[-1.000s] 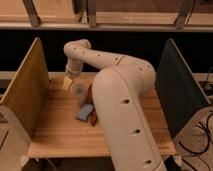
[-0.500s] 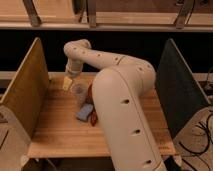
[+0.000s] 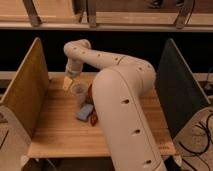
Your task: Drag the pepper across the table
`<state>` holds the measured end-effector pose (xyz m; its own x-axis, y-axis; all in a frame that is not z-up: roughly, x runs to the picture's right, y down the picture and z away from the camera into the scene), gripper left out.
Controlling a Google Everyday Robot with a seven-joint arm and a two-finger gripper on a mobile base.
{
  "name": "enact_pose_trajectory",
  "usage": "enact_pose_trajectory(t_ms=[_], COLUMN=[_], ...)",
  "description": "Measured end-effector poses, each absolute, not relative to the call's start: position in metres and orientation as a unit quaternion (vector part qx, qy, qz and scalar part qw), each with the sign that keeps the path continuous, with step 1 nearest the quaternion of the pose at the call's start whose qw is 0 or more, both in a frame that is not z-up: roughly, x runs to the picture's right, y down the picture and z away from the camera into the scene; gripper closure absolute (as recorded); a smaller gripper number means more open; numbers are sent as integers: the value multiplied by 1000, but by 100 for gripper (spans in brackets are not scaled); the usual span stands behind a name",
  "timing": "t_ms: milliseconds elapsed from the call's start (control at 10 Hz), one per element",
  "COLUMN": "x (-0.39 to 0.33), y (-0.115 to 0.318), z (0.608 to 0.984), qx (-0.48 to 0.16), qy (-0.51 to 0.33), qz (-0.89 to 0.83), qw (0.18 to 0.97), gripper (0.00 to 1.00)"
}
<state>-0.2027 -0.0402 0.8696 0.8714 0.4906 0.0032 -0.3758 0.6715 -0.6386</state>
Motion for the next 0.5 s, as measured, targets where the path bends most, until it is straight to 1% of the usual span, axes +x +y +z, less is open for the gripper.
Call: enact_pose_trajectory(t_ms=[500], x=[-203], y=[-44], z=[870], qx=[-323], qy=[-90], qz=[247], qw=[909], gripper=[20])
